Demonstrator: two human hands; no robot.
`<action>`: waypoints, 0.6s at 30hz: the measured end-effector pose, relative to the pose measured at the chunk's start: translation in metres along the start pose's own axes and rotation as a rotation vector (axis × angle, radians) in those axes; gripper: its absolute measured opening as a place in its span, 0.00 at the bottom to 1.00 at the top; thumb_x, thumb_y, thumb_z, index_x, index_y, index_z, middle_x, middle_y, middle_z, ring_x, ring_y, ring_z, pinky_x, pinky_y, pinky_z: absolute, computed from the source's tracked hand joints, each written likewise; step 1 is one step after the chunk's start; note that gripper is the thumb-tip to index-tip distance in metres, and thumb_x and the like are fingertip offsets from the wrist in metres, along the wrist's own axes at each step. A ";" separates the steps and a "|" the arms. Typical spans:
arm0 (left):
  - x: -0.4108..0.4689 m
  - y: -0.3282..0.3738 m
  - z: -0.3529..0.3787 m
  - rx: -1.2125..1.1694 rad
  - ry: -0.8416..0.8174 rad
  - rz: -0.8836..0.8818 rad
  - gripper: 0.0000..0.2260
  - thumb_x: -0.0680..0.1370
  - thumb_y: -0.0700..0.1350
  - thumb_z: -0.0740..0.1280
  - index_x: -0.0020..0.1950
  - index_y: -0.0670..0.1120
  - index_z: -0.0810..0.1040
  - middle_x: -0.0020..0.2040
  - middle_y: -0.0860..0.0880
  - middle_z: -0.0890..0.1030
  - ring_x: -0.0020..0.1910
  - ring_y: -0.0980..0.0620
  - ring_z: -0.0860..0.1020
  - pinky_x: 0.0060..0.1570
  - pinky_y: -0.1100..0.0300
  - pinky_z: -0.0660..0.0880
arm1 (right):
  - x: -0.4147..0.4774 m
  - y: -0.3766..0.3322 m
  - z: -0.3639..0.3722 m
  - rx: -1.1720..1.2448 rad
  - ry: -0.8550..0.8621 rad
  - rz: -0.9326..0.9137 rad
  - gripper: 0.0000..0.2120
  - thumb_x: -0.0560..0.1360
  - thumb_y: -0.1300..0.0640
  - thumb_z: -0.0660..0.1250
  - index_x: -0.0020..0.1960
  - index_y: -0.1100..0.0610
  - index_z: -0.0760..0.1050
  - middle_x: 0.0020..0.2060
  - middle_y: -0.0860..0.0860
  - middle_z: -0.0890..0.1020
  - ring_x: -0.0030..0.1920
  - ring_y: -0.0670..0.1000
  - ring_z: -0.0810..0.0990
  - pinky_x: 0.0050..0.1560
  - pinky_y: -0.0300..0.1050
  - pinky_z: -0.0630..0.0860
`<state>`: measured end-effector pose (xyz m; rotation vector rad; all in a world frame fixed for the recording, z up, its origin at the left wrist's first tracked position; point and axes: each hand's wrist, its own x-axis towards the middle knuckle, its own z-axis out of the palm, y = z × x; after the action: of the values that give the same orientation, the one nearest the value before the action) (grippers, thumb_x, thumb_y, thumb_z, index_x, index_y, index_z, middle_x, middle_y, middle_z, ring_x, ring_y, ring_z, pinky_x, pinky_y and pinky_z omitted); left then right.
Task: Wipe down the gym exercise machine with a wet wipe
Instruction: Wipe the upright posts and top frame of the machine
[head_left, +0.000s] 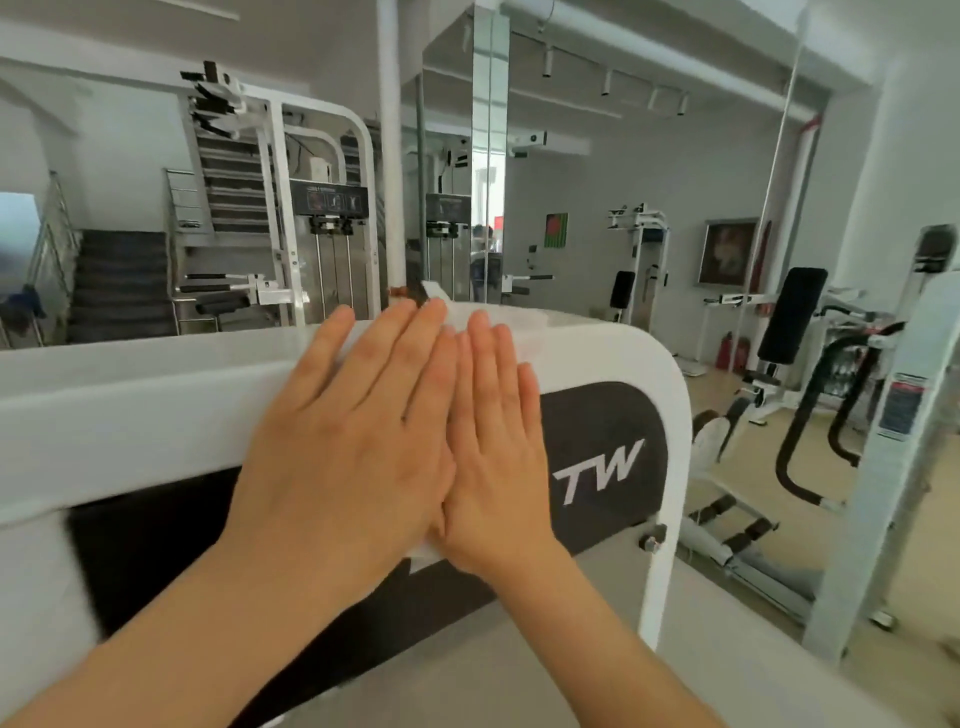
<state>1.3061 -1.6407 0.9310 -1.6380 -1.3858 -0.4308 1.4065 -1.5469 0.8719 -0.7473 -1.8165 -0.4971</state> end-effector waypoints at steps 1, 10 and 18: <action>0.008 0.013 0.004 -0.012 -0.007 0.006 0.26 0.79 0.49 0.54 0.74 0.38 0.65 0.74 0.38 0.66 0.74 0.40 0.64 0.72 0.40 0.56 | -0.001 0.020 -0.001 -0.012 0.002 -0.006 0.32 0.82 0.42 0.39 0.78 0.62 0.44 0.78 0.56 0.47 0.79 0.56 0.45 0.77 0.58 0.47; 0.071 0.115 0.047 0.008 0.000 0.037 0.24 0.78 0.47 0.56 0.73 0.42 0.67 0.76 0.38 0.61 0.76 0.39 0.57 0.74 0.41 0.53 | -0.047 0.171 -0.001 0.190 0.027 0.587 0.34 0.80 0.41 0.43 0.79 0.59 0.41 0.79 0.53 0.42 0.78 0.50 0.38 0.77 0.59 0.44; 0.071 0.149 0.092 0.164 -0.025 0.187 0.26 0.80 0.46 0.57 0.77 0.41 0.59 0.78 0.39 0.55 0.78 0.42 0.53 0.75 0.42 0.49 | -0.088 0.205 0.011 0.220 0.038 0.616 0.35 0.81 0.39 0.43 0.79 0.60 0.42 0.79 0.56 0.46 0.79 0.53 0.44 0.78 0.58 0.43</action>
<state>1.4369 -1.5172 0.8751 -1.6242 -1.2384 -0.1835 1.5633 -1.4154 0.7833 -1.0733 -1.4720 0.0901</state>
